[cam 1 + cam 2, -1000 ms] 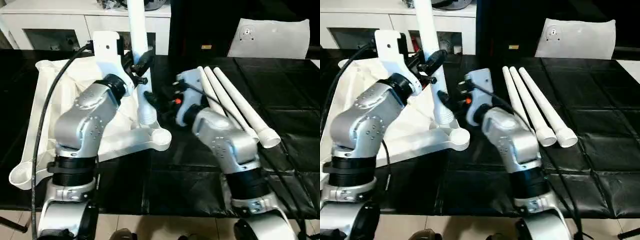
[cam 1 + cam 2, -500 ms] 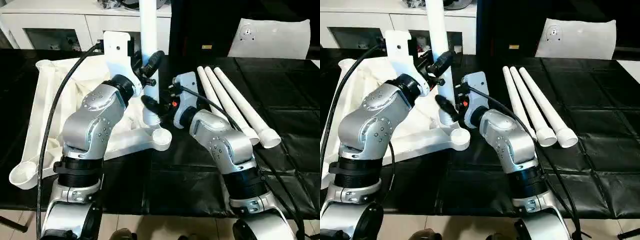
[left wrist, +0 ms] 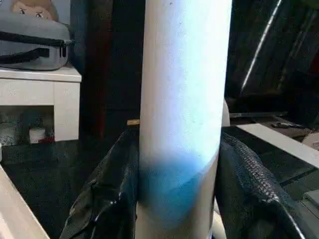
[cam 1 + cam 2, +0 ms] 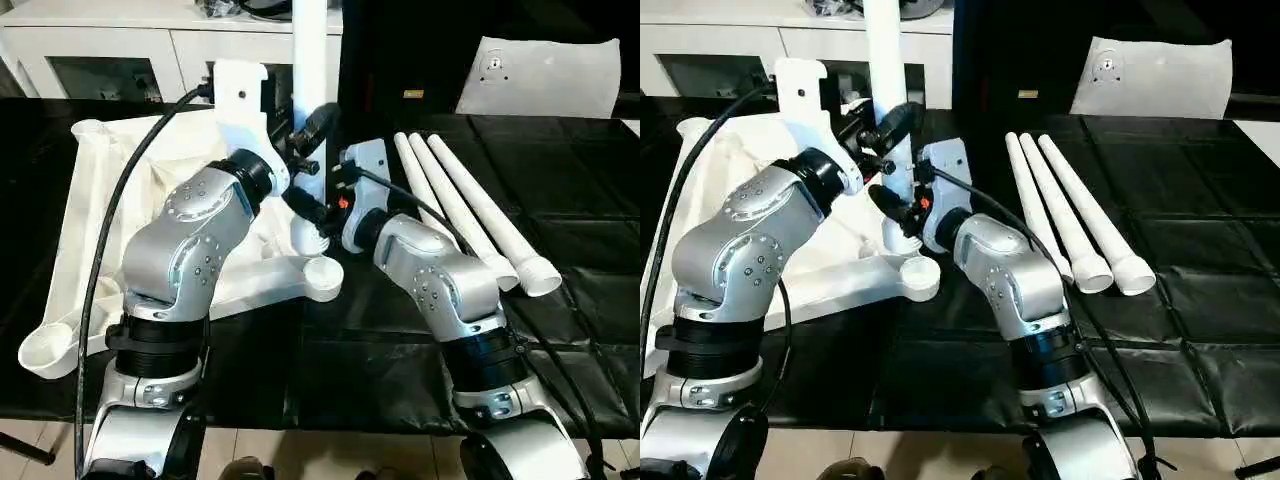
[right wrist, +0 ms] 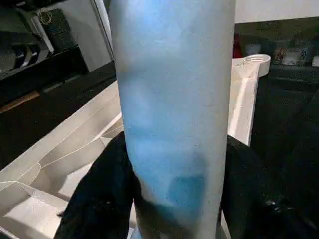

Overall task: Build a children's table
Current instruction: Pick table leg

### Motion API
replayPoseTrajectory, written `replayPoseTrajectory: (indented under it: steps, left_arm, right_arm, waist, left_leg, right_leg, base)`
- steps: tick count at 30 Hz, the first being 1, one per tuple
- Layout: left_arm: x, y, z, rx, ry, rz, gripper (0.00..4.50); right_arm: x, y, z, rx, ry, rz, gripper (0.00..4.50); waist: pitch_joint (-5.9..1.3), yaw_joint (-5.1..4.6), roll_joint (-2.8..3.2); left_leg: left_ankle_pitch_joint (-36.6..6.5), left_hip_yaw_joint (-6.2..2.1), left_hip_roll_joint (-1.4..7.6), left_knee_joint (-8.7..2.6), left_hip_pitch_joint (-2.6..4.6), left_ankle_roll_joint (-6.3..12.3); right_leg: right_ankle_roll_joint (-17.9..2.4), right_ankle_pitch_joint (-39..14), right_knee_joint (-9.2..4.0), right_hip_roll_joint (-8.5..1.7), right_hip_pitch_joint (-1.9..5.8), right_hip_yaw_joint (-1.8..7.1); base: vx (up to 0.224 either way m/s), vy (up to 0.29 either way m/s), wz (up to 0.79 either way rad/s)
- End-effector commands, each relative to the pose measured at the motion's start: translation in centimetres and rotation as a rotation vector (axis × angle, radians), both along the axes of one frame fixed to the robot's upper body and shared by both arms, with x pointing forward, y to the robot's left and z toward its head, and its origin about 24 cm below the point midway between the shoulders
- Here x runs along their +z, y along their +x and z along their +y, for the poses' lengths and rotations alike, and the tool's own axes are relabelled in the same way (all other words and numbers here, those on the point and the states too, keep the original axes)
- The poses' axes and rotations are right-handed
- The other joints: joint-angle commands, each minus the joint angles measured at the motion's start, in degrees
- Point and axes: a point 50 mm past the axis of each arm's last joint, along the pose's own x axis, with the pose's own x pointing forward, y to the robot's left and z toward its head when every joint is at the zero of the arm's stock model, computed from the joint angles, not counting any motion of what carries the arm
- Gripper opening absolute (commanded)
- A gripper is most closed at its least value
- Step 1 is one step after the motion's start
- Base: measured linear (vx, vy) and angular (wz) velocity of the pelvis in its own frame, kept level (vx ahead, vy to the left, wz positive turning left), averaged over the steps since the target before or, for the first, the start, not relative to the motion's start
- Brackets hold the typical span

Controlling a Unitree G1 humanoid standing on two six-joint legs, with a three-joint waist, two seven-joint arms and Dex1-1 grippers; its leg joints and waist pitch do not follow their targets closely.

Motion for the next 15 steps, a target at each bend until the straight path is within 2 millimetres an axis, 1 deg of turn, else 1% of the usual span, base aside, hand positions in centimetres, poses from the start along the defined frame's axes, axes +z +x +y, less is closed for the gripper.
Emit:
replayPoseTrajectory:
  steps: [1, 2, 4, 5, 6, 7, 8, 9, 10, 11, 12, 13, 14, 15]
  left_arm:
    - [0.48, -0.39, -0.43, -0.035, -0.006, -0.018, 1.8]
    - [0.53, -0.27, -0.3, -0.027, -0.008, -0.018, 1.8]
    - [0.57, -0.13, -0.16, -0.017, -0.012, -0.017, 1.8]
    - [0.6, -0.07, -0.14, -0.012, -0.014, -0.016, 1.8]
    - [0.67, 0.02, -0.12, 0.001, -0.014, -0.019, 1.8]
    - [0.67, 0.03, -0.12, 0.001, -0.014, -0.019, 1.8]
    - [0.66, 0.08, -0.08, 0.004, -0.012, -0.014, 1.8]
    - [0.8, 0.15, 0.12, 0.008, -0.016, -0.017, 2.36]
    - [0.82, 0.15, 0.15, 0.006, -0.019, -0.017, 2.5]
    - [0.88, 0.14, 0.28, -0.002, -0.029, -0.016, 2.5]
    - [0.9, 0.12, 0.45, -0.012, -0.029, -0.017, 2.5]
    - [0.9, 0.08, 0.49, -0.024, -0.023, -0.024, 2.67]
    - [0.9, 0.08, 0.5, -0.025, -0.022, -0.025, 2.67]
    - [0.91, 0.03, 0.5, -0.037, -0.02, -0.028, 2.83]
  right_arm:
    - [0.19, 0.69, -0.81, -0.077, -0.026, -0.007, 1.95]
    - [-0.04, 0.85, -0.95, -0.121, -0.066, -0.021, 1.95]
    - [-0.17, 0.94, -0.93, -0.132, -0.082, -0.026, 1.95]
    - [-0.18, 0.96, -0.91, -0.123, -0.082, -0.022, 1.95]
    - [-0.18, 0.96, -0.86, -0.101, -0.054, 0.003, 1.94]
    - [-0.17, 0.97, -0.86, -0.1, -0.051, 0.003, 1.94]
    - [-0.06, 1.0, -0.88, -0.094, -0.03, 0.01, 1.94]
    - [0.19, 1.09, -0.94, -0.09, 0.0, 0.015, 1.94]
    - [0.22, 1.09, -0.95, -0.09, 0.003, 0.015, 1.93]
    - [0.37, 1.1, -0.97, -0.087, 0.014, 0.016, 1.93]
    - [0.56, 1.05, -0.99, -0.079, 0.03, 0.018, 1.93]
    - [0.65, 1.0, -1.03, -0.076, 0.038, 0.016, 1.93]
    - [0.66, 0.99, -1.04, -0.075, 0.039, 0.016, 1.93]
    - [0.72, 0.93, -1.04, -0.068, 0.047, 0.016, 1.93]
  waist:
    - [-4.47, -0.21, 0.5]
    - [-4.45, -0.28, 0.38]
    - [-4.42, -0.39, 0.38]
    - [-4.43, -0.46, 0.14]
    - [-4.44, -0.51, -0.31]
    - [-4.41, -0.41, -0.08]
    - [-4.38, -0.46, -0.09]
    - [-4.44, -0.41, 0.02]
    - [-4.43, -0.49, 0.0]
    - [-4.45, -0.52, -0.03]
    - [-4.43, -0.51, 0.18]
    - [-4.47, -0.42, 0.18]
    - [-4.47, -0.37, 0.16]
    - [-4.5, -0.38, 0.13]
  left_leg:
    - [-4.87, -0.74, 2.55, -3.82, 0.28, -1.63]
    - [-4.86, -0.72, 2.53, -3.85, 0.26, -1.79]
    - [-5.25, -0.69, 2.54, -3.84, 0.31, -1.96]
    - [-5.29, -0.61, 2.5, -3.81, 0.33, -1.84]
    - [-4.97, -0.56, 2.47, -3.83, 0.33, -1.51]
    - [-4.92, -0.6, 2.5, -3.84, 0.31, -1.49]
    - [-5.03, -0.57, 2.51, -3.82, 0.32, -1.34]
    - [-4.73, -0.58, 2.54, -3.79, 0.31, -1.22]
    - [-4.67, -0.57, 2.55, -3.8, 0.3, -1.17]
    - [-4.46, -0.56, 2.52, -3.78, 0.28, -1.08]
    - [-4.4, -0.55, 2.52, -3.75, 0.34, -1.14]
    - [-4.39, -0.52, 2.48, -3.73, 0.35, -1.26]
    - [-4.36, -0.55, 2.5, -3.8, 0.36, -1.32]
    - [-4.08, -0.56, 2.47, -3.8, 0.27, -1.35]
  right_leg:
    - [-7.19, -8.08, -4.22, -5.77, 3.52, 3.26]
    - [-7.19, -8.03, -4.24, -5.7, 3.51, 3.23]
    - [-7.22, -8.42, -4.28, -5.72, 3.45, 3.27]
    - [-7.17, -8.43, -4.34, -5.72, 3.54, 3.32]
    - [-7.19, -8.34, -4.29, -5.68, 3.59, 3.32]
    - [-7.2, -8.43, -4.22, -5.76, 3.57, 3.33]
    - [-7.02, -8.92, -4.29, -5.74, 3.51, 3.31]
    - [-6.95, -8.74, -4.19, -5.81, 3.53, 3.37]
    - [-6.95, -8.63, -4.23, -5.75, 3.46, 3.35]
    - [-6.92, -8.4, -4.25, -5.73, 3.49, 3.32]
    - [-7.04, -8.33, -4.26, -5.74, 3.41, 3.35]
    - [-6.9, -8.25, -4.27, -5.66, 3.41, 3.35]
    - [-6.88, -8.04, -4.2, -5.63, 3.43, 3.34]
    - [-6.92, -7.48, -4.16, -5.64, 3.51, 3.3]
  base:
    - [0.0, 0.0, 0.0]
    - [0.0, 0.0, 0.0]
    - [0.0, 0.0, 0.0]
    - [0.0, 0.0, 0.0]
    - [0.0, 0.0, 0.0]
    - [0.0, 0.0, 0.0]
    - [0.0, 0.0, 0.0]
    - [0.0, 0.0, 0.0]
    - [0.0, 0.0, 0.0]
    - [0.0, 0.0, 0.0]
    - [0.0, 0.0, 0.0]
    - [0.0, 0.0, 0.0]
    - [0.0, 0.0, 0.0]
    - [0.0, 0.0, 0.0]
